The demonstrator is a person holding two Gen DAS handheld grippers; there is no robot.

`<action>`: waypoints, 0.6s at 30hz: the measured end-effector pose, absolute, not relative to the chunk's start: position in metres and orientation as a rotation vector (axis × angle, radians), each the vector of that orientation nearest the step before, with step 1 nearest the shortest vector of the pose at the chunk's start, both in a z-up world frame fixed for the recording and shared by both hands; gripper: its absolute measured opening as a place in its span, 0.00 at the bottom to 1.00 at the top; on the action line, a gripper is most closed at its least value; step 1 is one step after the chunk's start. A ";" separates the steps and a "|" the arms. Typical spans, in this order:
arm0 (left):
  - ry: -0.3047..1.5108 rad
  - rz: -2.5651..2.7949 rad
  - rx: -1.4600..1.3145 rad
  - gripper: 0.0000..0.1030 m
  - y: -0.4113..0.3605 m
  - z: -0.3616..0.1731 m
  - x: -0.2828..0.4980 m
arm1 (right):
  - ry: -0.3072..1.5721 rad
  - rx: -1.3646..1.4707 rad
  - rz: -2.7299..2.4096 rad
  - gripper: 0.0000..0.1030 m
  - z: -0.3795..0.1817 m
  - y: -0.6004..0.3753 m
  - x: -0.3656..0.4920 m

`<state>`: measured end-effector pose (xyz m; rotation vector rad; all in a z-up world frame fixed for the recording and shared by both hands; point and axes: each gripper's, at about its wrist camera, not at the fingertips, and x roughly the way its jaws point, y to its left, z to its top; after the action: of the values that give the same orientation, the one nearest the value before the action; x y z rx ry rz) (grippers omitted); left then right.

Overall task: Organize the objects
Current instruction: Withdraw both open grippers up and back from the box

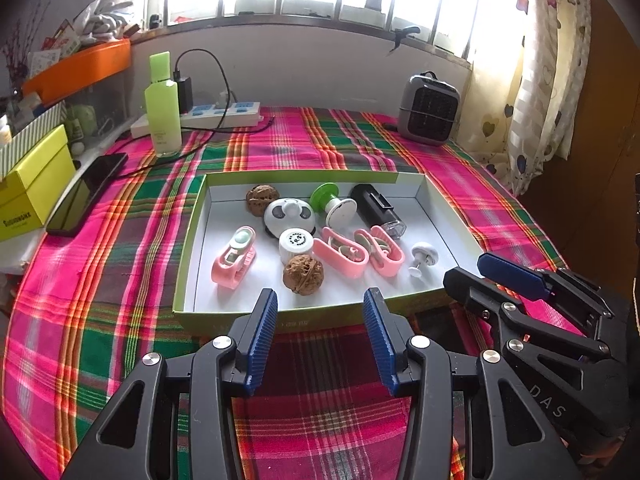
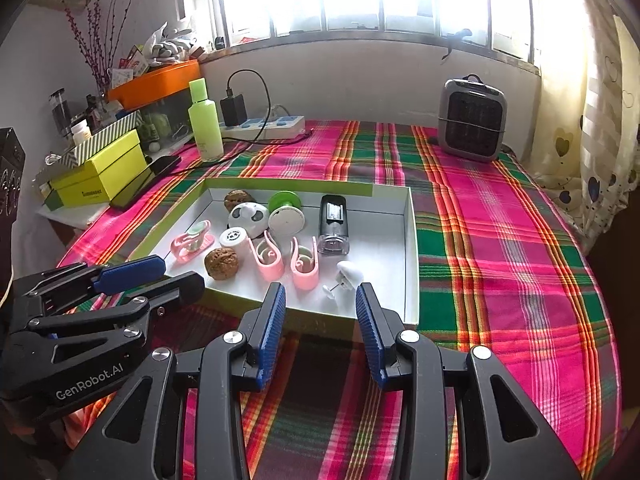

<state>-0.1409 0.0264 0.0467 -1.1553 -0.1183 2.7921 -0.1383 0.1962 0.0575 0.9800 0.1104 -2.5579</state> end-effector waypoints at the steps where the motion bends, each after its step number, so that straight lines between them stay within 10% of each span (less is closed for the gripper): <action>1: -0.108 2.800 -1.150 0.42 0.027 0.047 -0.139 | 0.109 0.976 -2.561 0.37 0.058 0.196 -0.136; 18: -0.128 2.774 -1.222 0.42 0.027 0.027 -0.115 | 0.126 1.065 -2.543 0.38 0.038 0.196 -0.113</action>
<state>-0.1150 0.0267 0.0265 -1.2217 -0.1275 2.7739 -0.1129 0.1958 0.0382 1.0648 0.1263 -2.5433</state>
